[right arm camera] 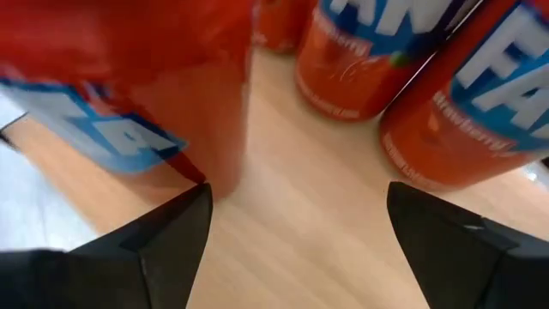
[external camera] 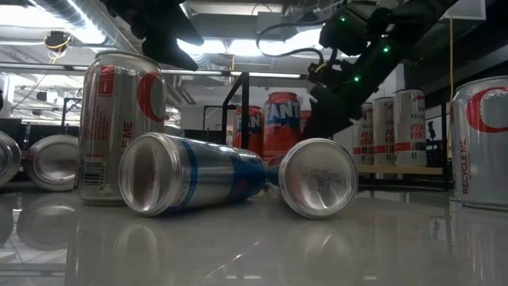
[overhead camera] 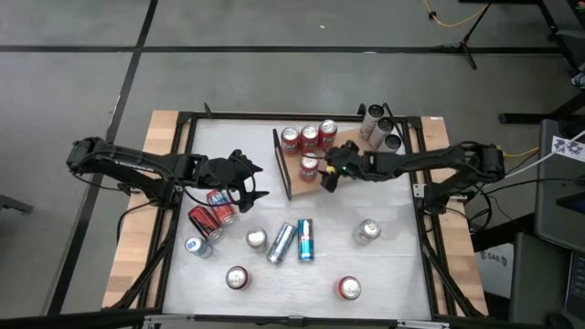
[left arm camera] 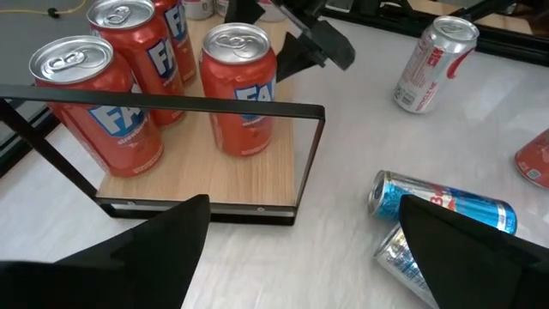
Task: Place canned beverage on shelf
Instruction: Put the center orange soda can on the shelf
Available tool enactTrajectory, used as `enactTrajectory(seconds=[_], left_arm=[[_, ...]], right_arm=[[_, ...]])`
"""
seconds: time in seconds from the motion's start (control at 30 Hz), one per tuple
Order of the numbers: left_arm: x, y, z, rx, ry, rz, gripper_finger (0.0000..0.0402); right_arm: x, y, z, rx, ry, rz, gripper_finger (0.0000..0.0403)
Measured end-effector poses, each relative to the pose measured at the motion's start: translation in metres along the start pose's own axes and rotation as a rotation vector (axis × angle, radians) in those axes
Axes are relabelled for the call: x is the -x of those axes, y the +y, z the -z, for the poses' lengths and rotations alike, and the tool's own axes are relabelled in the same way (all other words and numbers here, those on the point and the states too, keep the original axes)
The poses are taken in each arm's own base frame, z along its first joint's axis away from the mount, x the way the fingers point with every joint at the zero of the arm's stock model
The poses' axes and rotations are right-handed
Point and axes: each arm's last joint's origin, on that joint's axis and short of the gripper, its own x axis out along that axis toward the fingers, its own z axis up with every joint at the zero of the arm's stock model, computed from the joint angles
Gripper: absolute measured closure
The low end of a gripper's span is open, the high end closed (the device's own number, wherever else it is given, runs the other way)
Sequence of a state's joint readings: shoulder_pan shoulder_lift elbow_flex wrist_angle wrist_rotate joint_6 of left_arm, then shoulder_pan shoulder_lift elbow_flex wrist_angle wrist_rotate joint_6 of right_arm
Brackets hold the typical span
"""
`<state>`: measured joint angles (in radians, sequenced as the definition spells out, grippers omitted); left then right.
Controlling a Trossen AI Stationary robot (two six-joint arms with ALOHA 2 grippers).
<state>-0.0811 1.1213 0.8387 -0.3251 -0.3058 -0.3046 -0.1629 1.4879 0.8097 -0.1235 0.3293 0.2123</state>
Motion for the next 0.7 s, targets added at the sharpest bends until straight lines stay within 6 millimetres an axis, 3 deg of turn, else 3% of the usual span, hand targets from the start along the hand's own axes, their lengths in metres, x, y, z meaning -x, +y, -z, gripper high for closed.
enactTrajectory(seconds=[0.4,0.7], left_arm=[[0.000,0.000,0.000,0.001,-0.002,-0.001,0.0030],[0.000,0.000,0.000,0.001,-0.002,-0.001,0.0030]], right_arm=[[-0.010,0.004,-0.006,-0.020,-0.079,-0.021,0.0062],[-0.001,0.004,-0.013,-0.003,-0.018,-0.025,0.0062]])
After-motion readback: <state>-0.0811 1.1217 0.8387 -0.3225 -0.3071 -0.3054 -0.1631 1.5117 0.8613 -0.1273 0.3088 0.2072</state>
